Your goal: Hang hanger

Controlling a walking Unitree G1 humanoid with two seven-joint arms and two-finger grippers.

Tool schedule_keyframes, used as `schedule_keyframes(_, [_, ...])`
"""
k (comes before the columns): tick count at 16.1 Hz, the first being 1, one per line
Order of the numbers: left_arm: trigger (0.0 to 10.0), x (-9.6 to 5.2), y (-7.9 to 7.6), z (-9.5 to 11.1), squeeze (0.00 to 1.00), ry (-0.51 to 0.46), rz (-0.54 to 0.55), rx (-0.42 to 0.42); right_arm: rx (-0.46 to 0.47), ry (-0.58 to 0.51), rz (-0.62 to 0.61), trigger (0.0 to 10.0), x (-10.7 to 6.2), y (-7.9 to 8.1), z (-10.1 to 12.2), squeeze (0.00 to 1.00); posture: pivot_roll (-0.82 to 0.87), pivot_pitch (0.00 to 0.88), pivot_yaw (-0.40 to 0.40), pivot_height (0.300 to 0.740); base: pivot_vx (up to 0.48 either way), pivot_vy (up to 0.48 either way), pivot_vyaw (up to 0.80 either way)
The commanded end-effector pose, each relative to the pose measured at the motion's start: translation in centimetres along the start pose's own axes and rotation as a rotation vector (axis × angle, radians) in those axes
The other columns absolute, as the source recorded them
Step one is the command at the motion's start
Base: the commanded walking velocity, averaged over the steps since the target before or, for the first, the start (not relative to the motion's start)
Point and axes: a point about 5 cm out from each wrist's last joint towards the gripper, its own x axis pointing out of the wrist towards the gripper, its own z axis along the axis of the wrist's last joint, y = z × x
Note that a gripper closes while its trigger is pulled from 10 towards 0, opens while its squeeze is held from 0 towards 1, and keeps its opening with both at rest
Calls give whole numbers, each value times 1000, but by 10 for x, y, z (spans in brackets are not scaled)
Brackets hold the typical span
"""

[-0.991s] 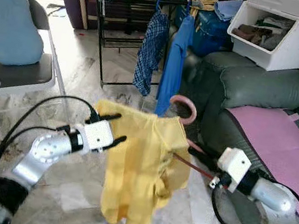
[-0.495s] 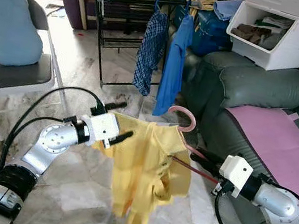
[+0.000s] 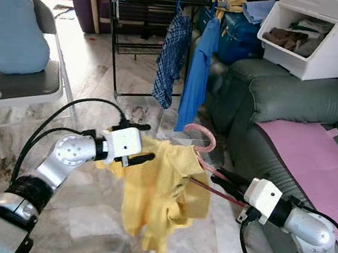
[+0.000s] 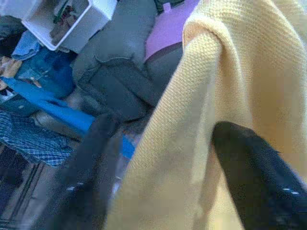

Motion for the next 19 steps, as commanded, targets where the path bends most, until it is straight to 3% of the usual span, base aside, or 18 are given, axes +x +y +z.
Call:
schedule_keyframes(1, [0,1,1,-1,0,24,-32,16,-66,-42,-7,10000,2,-10,11,0,-137,0,9,740,0,0,0])
schedule_keyframes(12, [0,-6,14,-10,0,96,-169,-60,-85,-33,-6,10000,1,-10,9,0,-144,0,10,740,0,0,0])
schedule_keyframes(19, [0,-7,15,-9,0,82,-178,-72,-88,-45,-7,10000,7,-7,10,0,-144,0,10,740,0,0,0])
